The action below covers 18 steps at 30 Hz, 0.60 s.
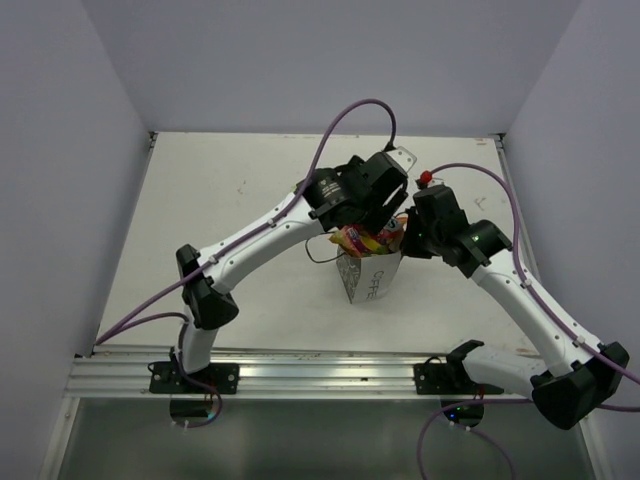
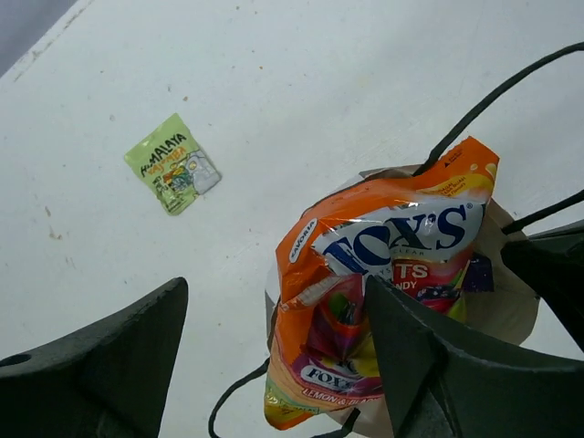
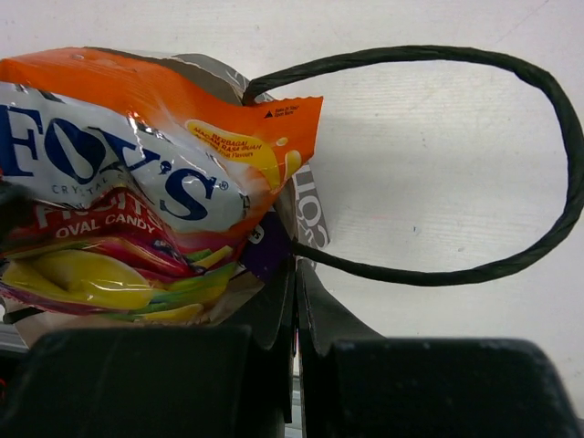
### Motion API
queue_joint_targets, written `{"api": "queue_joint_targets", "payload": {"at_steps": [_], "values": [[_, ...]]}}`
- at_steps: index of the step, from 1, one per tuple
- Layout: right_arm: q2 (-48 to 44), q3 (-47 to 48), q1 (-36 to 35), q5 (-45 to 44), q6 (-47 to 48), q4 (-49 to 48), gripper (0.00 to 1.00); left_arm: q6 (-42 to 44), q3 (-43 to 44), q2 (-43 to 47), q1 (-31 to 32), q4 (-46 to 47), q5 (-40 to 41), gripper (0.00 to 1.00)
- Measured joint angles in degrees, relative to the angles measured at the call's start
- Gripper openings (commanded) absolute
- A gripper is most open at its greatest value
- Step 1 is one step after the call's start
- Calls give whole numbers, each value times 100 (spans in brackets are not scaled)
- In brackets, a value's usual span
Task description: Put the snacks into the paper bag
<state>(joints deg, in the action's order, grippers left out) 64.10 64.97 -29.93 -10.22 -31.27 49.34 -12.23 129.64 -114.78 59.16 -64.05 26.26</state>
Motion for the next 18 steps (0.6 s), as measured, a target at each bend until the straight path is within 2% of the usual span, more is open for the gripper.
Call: {"api": "queue_joint_targets", "payload": {"at_steps": [2,5,9,10,11,14,18], "values": [[2,0,0,35,7,-9,0,-2,-195,203,4,205,190,77],[2,0,0,61,22,2,0,20,-796,754,-33,667,588,60],[4,0,0,61,24,0,0,15,-1012,1239,-525,1147,588,47],[4,0,0,61,24,0,0,17,-1019,1307,-667,1272,562,41],[4,2,0,61,24,0,0,7,-1029,1357,-804,1373,520,28],[20,2,0,59,26,0,0,-42,-1137,1423,-964,1633,260,0],[44,4,0,57,26,0,0,-129,-1327,1298,-874,1770,-514,0]]}}
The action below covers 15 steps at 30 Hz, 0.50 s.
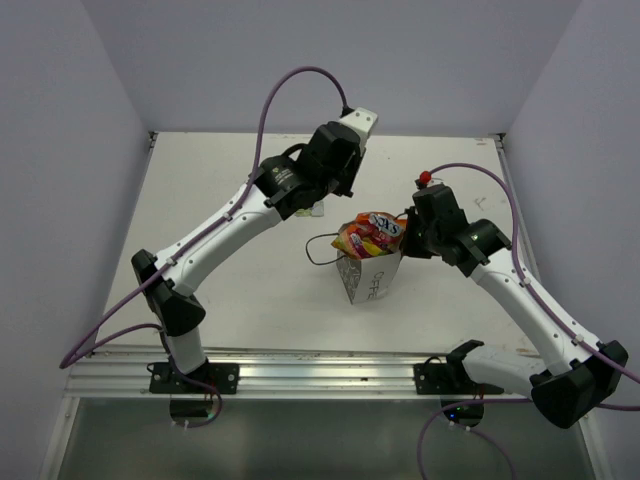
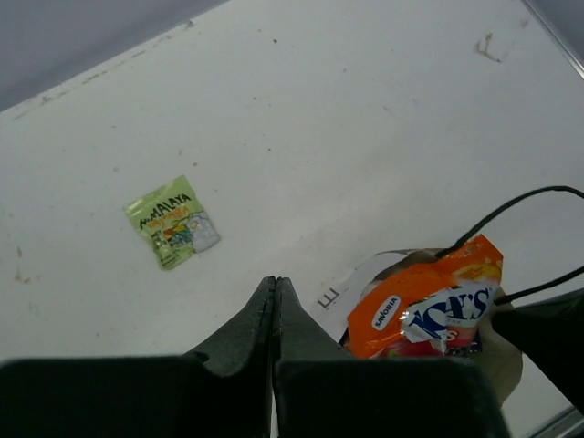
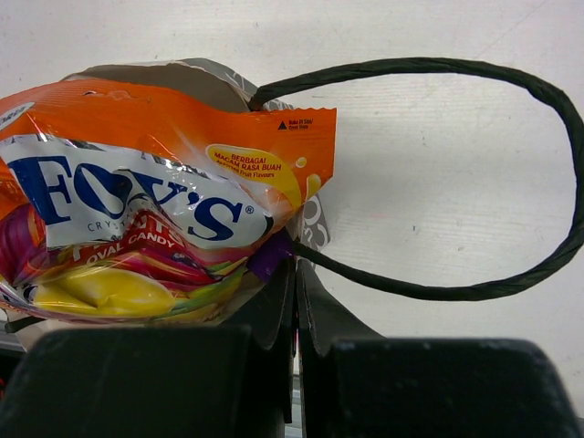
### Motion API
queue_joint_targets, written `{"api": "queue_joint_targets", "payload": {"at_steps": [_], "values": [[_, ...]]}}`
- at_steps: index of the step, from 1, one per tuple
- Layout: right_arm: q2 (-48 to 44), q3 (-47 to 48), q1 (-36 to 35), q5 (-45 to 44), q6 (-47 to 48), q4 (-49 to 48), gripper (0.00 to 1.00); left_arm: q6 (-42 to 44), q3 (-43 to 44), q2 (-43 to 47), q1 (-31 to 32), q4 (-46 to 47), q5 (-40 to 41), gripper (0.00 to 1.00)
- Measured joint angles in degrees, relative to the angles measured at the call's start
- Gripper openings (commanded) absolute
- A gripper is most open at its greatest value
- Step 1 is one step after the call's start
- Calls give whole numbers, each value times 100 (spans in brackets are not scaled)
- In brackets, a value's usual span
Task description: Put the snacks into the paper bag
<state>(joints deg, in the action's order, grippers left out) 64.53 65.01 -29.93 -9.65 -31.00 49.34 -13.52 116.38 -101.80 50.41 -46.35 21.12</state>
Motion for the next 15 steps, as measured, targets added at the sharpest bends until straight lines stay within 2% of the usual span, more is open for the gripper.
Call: {"api": "queue_joint_targets", "payload": {"at_steps": [6,15], "values": [[2,0,0,0,-2,0,0,-199,-195,-337,153,48,-890,0],[72,2,0,-4,0,0,0,-411,-802,-264,472,50,-1615,0]]}}
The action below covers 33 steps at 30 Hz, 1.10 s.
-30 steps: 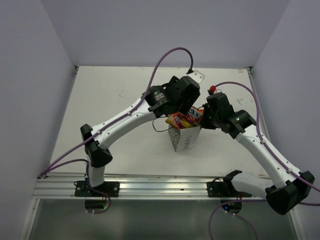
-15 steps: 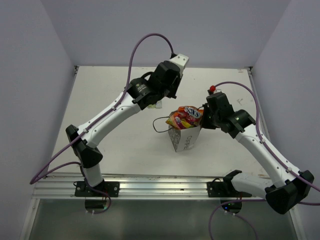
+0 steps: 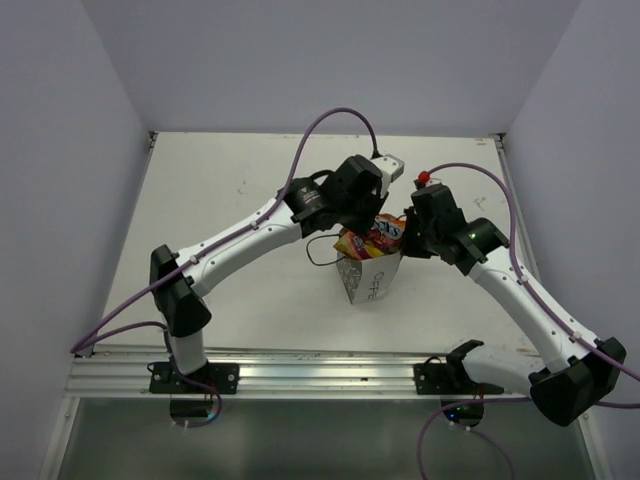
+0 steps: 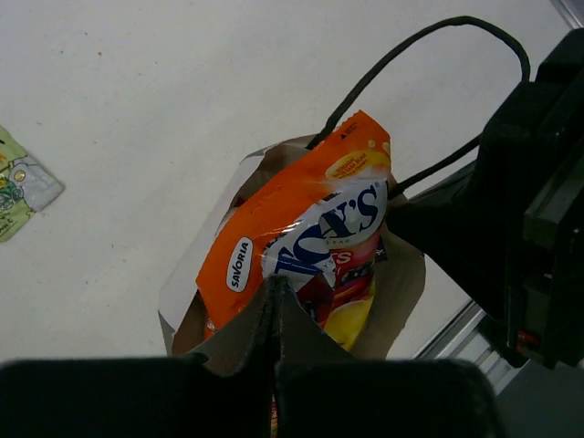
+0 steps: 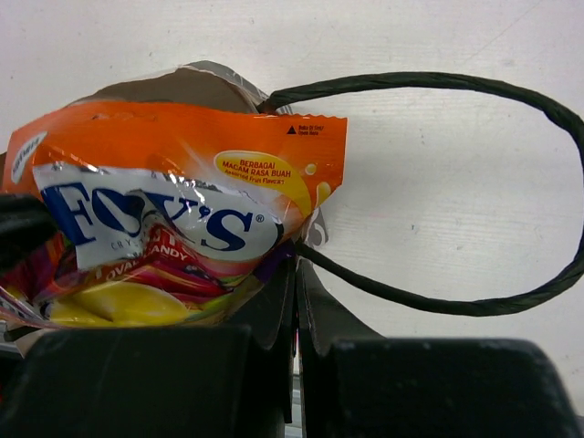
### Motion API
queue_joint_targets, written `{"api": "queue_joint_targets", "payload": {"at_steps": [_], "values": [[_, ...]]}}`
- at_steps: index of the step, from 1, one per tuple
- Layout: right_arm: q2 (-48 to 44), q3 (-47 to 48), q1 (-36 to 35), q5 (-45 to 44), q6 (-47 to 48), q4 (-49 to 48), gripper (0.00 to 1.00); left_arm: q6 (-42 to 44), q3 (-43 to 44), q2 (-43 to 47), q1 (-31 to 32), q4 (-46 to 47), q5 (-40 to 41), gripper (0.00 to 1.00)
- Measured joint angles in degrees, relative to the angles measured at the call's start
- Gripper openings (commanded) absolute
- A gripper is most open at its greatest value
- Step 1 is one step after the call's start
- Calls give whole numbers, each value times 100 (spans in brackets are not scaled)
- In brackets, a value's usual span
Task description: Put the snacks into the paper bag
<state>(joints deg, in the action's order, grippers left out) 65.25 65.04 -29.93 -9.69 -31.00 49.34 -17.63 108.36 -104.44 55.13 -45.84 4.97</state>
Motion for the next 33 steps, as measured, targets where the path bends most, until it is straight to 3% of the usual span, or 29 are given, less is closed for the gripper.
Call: {"api": "queue_joint_targets", "payload": {"at_steps": [9,17,26,30,33], "values": [[4,0,0,4,0,0,0,-87,-236,192,94,-50,-184,0],[37,0,0,2,-2,33,0,-35,-162,-376,81,-374,-319,0],[42,0,0,20,-2,37,0,39,-398,-376,90,-323,-343,0],[42,0,0,17,-2,24,0,87,-223,-361,120,-334,-146,0],[42,0,0,9,0,9,0,90,-20,-192,157,-177,476,0]]}}
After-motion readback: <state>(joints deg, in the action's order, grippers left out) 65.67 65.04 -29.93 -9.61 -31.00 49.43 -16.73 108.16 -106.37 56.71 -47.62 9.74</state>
